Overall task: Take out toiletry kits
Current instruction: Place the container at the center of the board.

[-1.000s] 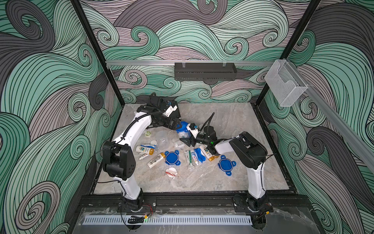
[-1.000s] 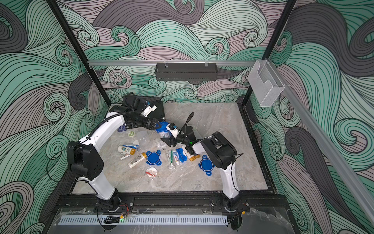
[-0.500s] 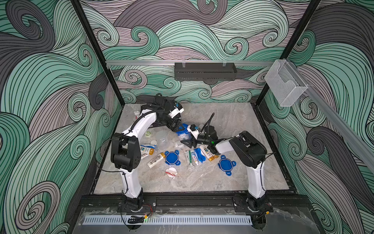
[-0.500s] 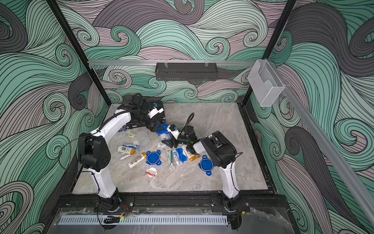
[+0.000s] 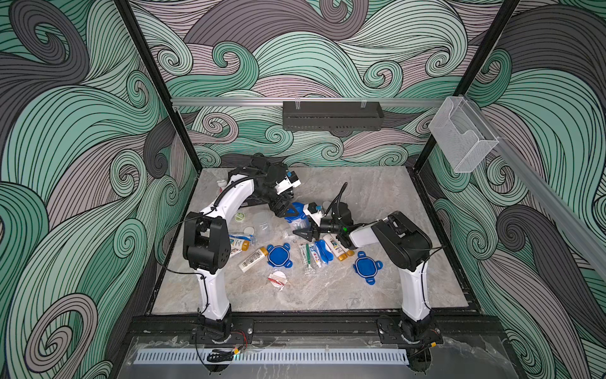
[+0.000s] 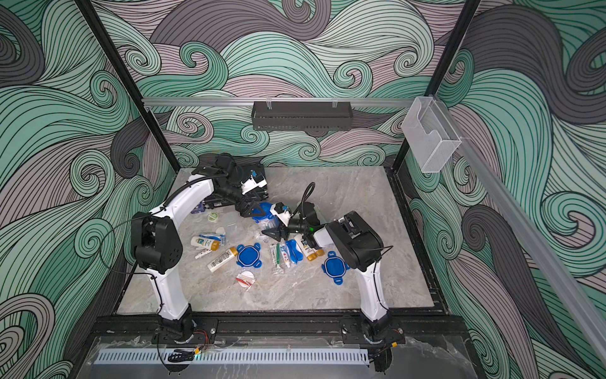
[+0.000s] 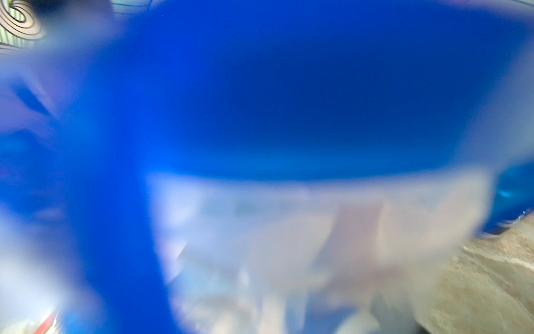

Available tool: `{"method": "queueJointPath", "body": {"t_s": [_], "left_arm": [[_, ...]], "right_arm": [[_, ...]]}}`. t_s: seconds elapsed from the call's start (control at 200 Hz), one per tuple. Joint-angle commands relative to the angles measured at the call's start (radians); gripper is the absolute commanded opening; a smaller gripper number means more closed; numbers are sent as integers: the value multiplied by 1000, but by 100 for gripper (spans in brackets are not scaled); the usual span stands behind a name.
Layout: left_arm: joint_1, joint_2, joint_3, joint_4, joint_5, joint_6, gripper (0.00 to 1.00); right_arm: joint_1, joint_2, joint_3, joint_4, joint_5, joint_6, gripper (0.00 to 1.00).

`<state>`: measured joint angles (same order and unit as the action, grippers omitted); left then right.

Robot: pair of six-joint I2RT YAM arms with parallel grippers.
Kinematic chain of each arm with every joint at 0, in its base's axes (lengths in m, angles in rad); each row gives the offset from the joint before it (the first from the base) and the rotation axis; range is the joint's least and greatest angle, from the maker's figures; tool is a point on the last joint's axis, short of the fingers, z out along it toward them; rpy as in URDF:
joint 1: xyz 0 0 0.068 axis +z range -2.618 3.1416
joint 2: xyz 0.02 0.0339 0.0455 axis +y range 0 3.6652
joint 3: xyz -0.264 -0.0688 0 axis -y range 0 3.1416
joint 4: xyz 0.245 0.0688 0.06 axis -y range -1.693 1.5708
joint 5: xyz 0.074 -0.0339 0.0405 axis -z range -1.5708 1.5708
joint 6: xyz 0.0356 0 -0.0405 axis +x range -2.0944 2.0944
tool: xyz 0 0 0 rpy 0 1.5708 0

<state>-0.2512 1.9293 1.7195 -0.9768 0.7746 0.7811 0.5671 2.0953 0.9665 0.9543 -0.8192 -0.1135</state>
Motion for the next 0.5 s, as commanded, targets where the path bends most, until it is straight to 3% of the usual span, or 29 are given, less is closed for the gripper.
{"method": "queueJointPath", "body": {"t_s": [0.0,0.495], "left_arm": [[0,-15,-27,-80,43,65,98],[-7,-69,-95,-55,83,51,99]], "right_arm": [[-17,2,54,117,-36,17,72],[-20,0,61,98,-57,10,73]]}}
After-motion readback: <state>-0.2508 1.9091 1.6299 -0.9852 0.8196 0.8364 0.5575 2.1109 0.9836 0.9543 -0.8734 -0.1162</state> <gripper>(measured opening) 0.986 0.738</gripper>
